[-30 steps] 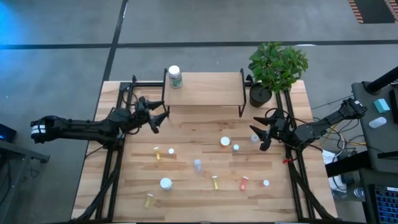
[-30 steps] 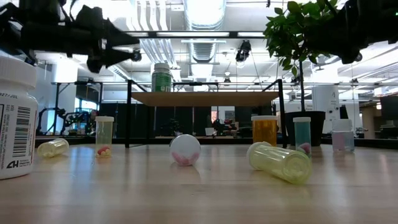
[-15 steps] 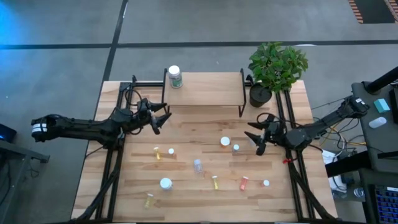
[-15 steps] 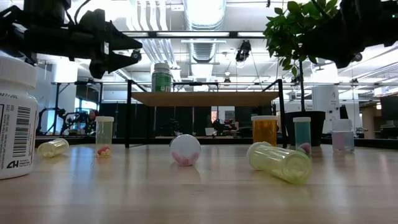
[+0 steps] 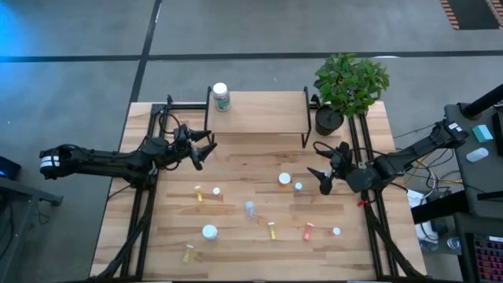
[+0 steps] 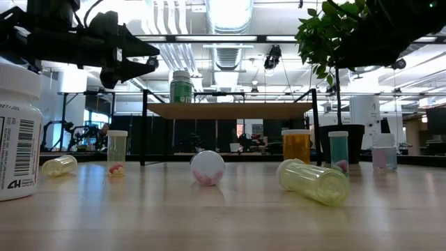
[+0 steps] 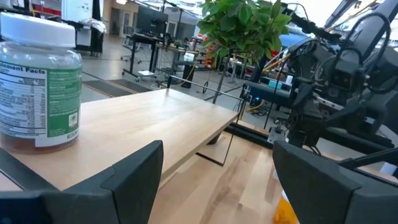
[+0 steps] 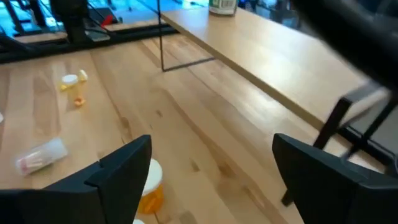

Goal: Pick and place medicine bottles onto shelf by color
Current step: Put the transparent pill bottle on the shelf

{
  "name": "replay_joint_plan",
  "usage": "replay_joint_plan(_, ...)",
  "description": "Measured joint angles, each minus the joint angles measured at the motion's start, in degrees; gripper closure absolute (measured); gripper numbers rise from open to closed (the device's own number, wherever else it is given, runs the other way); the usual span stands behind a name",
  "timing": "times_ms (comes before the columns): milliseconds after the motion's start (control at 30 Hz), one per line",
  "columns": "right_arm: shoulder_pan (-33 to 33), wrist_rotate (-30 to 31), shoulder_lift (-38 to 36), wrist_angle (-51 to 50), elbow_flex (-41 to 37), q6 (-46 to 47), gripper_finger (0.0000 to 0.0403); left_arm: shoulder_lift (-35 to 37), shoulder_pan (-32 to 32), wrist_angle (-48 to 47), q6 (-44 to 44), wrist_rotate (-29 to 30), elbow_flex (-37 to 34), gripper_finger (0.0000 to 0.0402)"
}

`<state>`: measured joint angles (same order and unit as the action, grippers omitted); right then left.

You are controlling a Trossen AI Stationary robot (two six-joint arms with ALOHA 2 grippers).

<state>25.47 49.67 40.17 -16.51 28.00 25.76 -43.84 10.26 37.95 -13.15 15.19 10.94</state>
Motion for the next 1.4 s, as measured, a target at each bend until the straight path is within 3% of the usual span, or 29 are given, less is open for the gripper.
replay_joint_plan(433, 0.0, 1.1, -0.2, -17.8, -1.0, 21.8, 0.0078, 0.5, 0.0, 0.1, 0.0, -0.2, 0.1, 0.0116)
replay_joint_plan(667, 0.0, -1.9, 1.7, -24.7, -1.7, 29.7, 0.0078, 0.1, 0.0, 0.2, 0.1, -0.2, 0.0, 0.0116)
replay_joint_plan(1033, 0.0, -3.0, 10.5, -24.6, -6.5, 40.5, 0.0078, 0.1, 0.0, 0.1, 0.4, -0.2, 0.0, 0.0116)
replay_joint_plan(1400, 0.2, -5.0, 11.6, -21.6, -5.8, 38.7, 0.0078, 0.0, 0.0, 0.1, 0.3, -0.2, 0.0, 0.0116)
